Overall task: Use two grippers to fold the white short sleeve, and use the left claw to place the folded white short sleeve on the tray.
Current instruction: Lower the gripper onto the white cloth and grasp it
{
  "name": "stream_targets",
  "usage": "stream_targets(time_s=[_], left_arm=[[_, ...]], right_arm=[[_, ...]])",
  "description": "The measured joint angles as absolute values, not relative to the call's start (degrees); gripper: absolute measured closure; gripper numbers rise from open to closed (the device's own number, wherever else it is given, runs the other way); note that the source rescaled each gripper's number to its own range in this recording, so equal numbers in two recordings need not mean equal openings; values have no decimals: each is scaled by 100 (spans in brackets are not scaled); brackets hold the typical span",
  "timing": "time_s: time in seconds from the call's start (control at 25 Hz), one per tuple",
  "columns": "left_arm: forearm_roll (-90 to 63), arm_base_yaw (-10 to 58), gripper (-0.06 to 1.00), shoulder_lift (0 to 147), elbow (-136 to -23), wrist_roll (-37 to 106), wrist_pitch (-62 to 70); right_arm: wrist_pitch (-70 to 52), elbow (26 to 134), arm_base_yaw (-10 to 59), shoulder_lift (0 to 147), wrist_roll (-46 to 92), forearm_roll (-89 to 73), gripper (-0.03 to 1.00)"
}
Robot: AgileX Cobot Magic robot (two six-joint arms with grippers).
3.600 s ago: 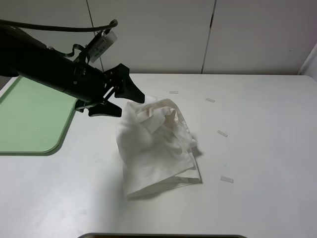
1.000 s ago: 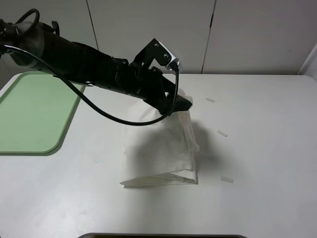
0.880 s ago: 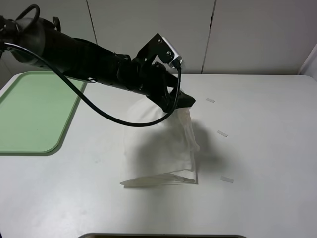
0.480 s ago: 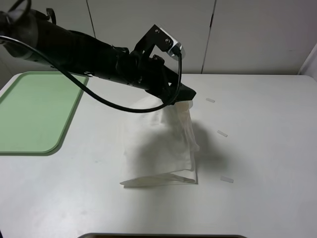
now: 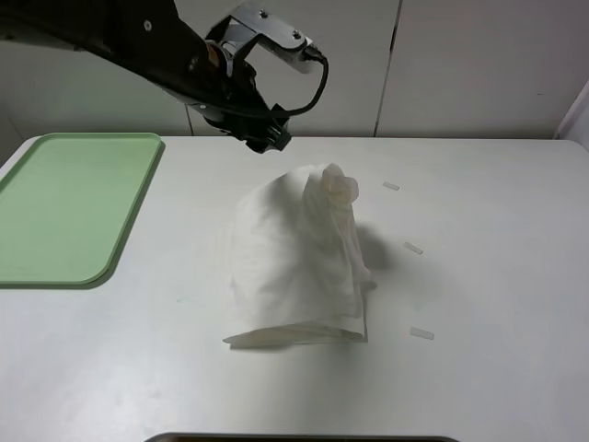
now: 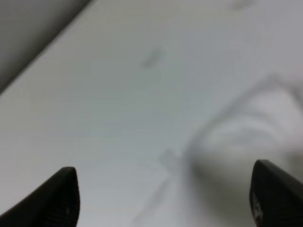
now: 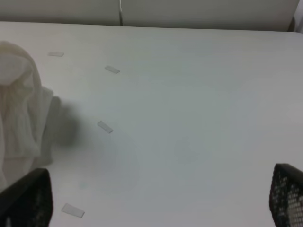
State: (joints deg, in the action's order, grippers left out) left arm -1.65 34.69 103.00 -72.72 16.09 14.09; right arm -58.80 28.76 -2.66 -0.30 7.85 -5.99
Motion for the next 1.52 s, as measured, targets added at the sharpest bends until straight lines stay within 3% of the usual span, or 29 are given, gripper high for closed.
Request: stream_targets(time_s=[0.08, 0.16, 0.32, 0.84, 1.24, 1.52], left_arm=[[1459, 3560, 22, 10300, -7226, -364, 1111], [2380, 3583, 22, 10300, -7081, -1445, 598], [3047, 3614, 22, 10318, -6514, -2462, -1055], [3120, 3614, 22, 11132, -5246, -2090, -3812], [2580, 3614, 22, 12939, -5279, -662, -6432], [2509, 3614, 22, 13583, -5631, -449, -6919]], right_arm=[[-5880, 2876, -266, -30, 785, -599, -3], [-5880, 2876, -266, -30, 785, -599, -3], [-5880, 2876, -266, -30, 785, -599, -3], [-5880, 2876, -266, -30, 785, -603, -3], [-5880, 2876, -266, -30, 785, -603, -3], [-5880, 2876, -266, -30, 785, -603, -3]])
